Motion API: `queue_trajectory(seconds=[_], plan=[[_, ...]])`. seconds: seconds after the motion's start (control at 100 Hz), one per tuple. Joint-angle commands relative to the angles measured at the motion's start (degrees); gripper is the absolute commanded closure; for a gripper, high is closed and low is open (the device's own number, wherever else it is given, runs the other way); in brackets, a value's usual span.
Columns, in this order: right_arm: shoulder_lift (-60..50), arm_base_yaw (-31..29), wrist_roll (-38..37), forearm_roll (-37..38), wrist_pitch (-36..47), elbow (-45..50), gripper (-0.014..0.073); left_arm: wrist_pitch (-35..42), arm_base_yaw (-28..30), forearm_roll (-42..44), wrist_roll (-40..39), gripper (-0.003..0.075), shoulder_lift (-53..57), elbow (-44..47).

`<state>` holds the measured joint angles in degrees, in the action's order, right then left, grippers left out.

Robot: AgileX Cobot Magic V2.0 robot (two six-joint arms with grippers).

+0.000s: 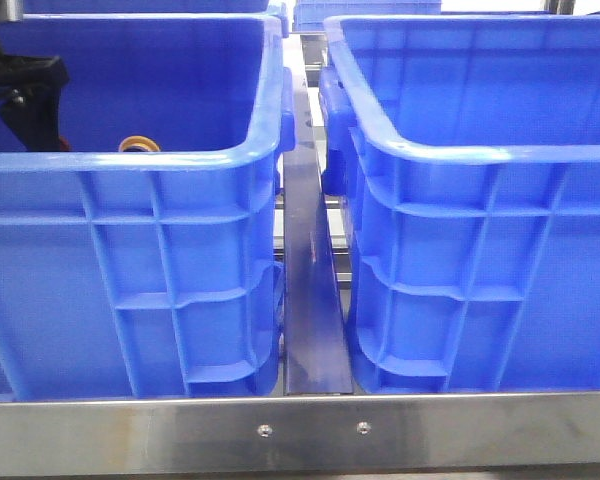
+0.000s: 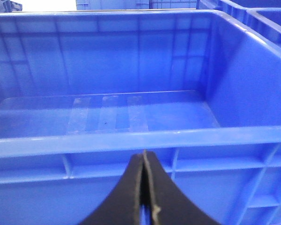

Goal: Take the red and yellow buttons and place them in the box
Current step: 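Lower the left gripper into the button crate and grasp a red-capped button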

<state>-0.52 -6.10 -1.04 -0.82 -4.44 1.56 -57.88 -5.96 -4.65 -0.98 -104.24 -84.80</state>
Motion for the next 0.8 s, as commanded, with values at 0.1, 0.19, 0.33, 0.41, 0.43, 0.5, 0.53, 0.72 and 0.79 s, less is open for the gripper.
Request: queue_trajectory(seconds=[0.1,0.19,0.33,0.41,0.43,0.5,0.53,0.72,0.79], plan=[[-1.2,-0.3,-0.2,0.8,4.4,0.3,0.0688,2.1,-0.5,-1.1,-0.6,0.0183,1.0,-2.7],[-1.2,-0.3,-0.2,0.8,4.4,0.3,0.0688,2.3,-0.5,-1.4,-0.6,0.0292,1.0,-2.7],[-1.2,-0.3,-0.2,0.8,4.4,0.3,0.0688,2.6,-0.5,-1.4,-0.6,0.0506,1.0,-2.7],[-1.2,-0.3,-0.2,0.8,4.4,0.3,0.0688,3.2,-0.5,-1.5,-0.6,0.0587,1.0,-2.7],[-1.2,-0.3,-0.2,0.8,4.4,0.3,0.0688,3.3,-0.5,-1.5,-0.6,0.0602,1.0,-2.7],[-1.2,-0.3,-0.2,0.8,4.4,0.3,0.0688,3.5,-0.5,-1.5,-0.6,0.0629,1.0,-2.7],[-1.2,-0.3,-0.2,0.8,4.4,0.3,0.0688,3.5,-0.5,-1.5,-0.6,0.0631,1.0,-2.7],[-1.2,-0.3,-0.2,0.8,4.4,0.3,0.0688,4.9,-0.5,-1.7,-0.3,0.0636,3.4,-2.5],[-1.2,-0.3,-0.2,0.8,4.4,0.3,0.0688,6.5,-0.6,-3.0,-0.3,0.0637,5.6,-1.5]])
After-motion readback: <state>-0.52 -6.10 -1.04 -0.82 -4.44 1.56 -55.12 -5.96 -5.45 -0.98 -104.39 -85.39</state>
